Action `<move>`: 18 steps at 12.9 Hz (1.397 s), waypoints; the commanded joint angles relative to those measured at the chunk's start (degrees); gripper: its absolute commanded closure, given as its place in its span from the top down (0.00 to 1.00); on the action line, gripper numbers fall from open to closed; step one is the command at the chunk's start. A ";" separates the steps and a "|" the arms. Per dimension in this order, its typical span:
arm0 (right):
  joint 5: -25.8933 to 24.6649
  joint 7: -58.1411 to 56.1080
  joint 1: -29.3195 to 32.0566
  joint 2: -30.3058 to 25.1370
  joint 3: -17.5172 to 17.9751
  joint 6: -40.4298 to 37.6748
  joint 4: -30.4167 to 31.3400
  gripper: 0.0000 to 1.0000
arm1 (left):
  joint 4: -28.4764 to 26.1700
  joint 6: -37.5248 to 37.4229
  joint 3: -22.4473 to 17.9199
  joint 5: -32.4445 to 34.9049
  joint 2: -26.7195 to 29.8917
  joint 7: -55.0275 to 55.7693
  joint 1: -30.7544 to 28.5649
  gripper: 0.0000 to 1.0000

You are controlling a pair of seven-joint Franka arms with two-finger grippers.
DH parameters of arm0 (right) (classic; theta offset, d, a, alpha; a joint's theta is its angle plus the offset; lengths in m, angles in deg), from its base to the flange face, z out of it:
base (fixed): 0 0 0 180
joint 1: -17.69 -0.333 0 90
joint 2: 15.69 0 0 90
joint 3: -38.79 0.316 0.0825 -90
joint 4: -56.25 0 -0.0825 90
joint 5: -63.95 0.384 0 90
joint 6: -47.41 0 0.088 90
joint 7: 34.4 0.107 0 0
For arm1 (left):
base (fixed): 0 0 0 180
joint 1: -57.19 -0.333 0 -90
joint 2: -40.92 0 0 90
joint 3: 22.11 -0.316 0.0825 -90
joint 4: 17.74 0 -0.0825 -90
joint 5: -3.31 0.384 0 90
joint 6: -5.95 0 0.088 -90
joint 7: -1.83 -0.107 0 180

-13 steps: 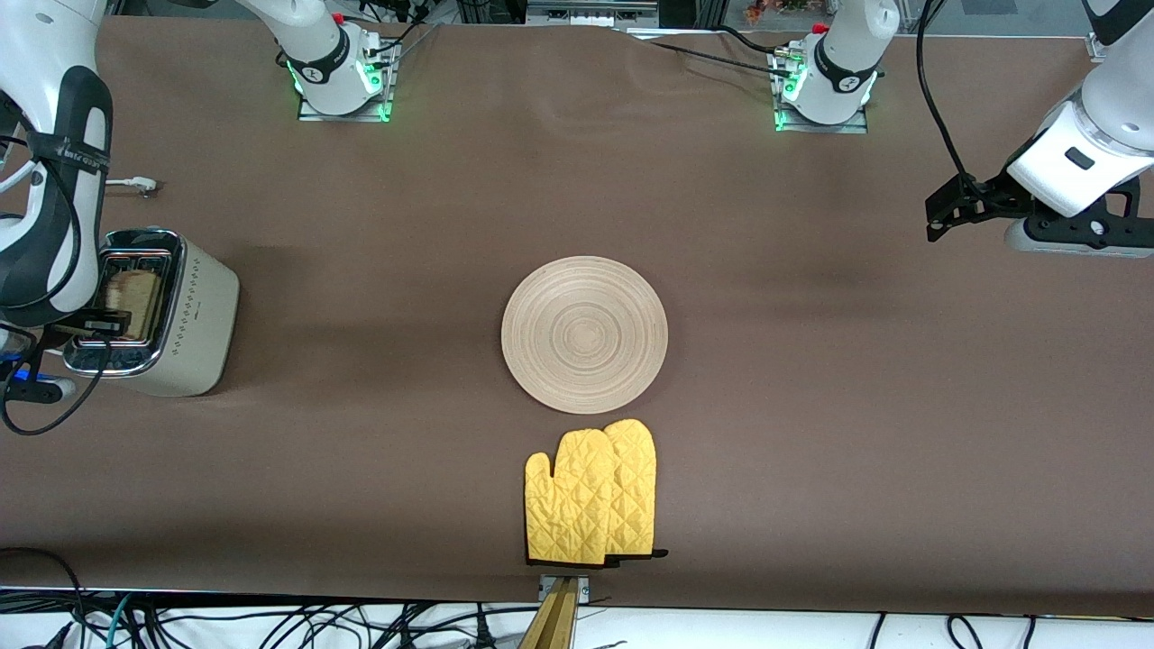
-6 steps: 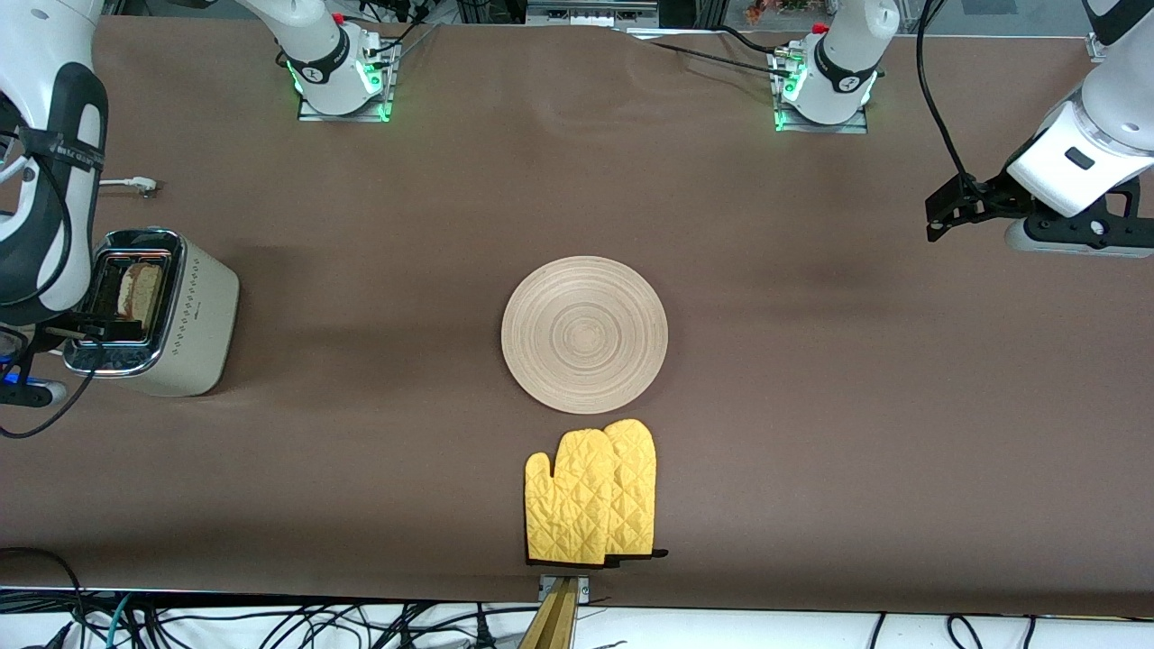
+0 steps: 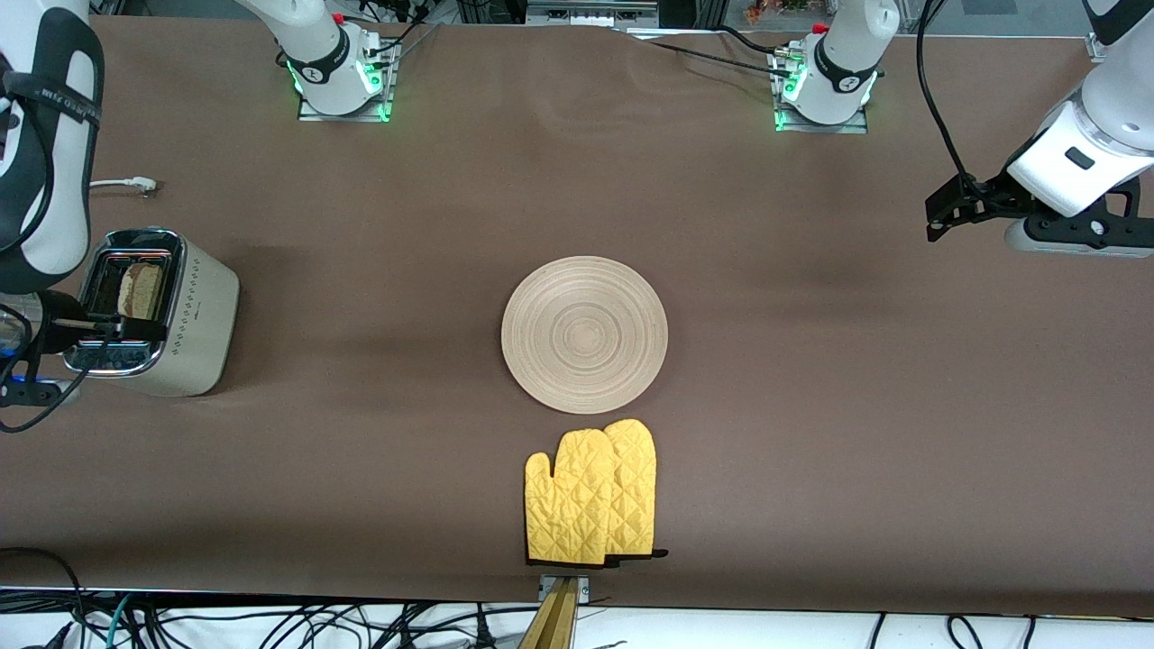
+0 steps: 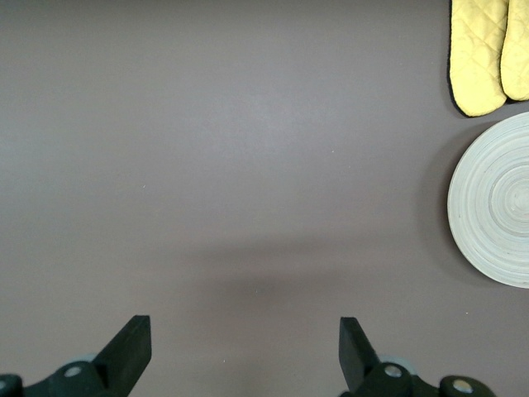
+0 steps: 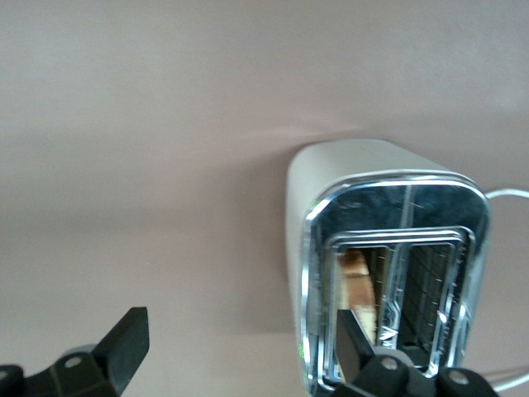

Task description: Move plate and put bread in toaster

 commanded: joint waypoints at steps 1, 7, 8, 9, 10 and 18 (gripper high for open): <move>1.07 -0.56 -1.59 -2.66 0.70 -1.13 0.14 1.00 | 1.55 -1.19 -0.07 -0.35 -0.51 -0.41 0.26 1.00; -3.13 0.05 0.40 -10.38 11.73 0.61 5.57 1.00 | 1.55 -1.19 -0.07 -0.35 -0.51 -0.41 0.26 1.00; -6.20 0.40 1.38 -11.36 13.51 1.49 5.76 1.00 | 1.55 -1.28 -0.07 -0.35 -0.51 -0.41 0.26 1.00; -7.88 0.40 2.35 -12.84 14.57 2.63 6.63 1.00 | 1.55 -1.28 -0.07 -0.35 -0.51 -0.33 0.26 1.00; -8.07 0.40 4.88 -15.21 16.76 4.91 9.16 1.00 | 1.55 -1.28 -0.07 -0.35 -0.51 -0.41 0.26 1.00; -9.74 1.10 16.51 -25.95 27.76 9.68 20.61 1.00 | 1.55 -1.28 -0.07 -0.26 -0.51 -0.41 0.26 1.00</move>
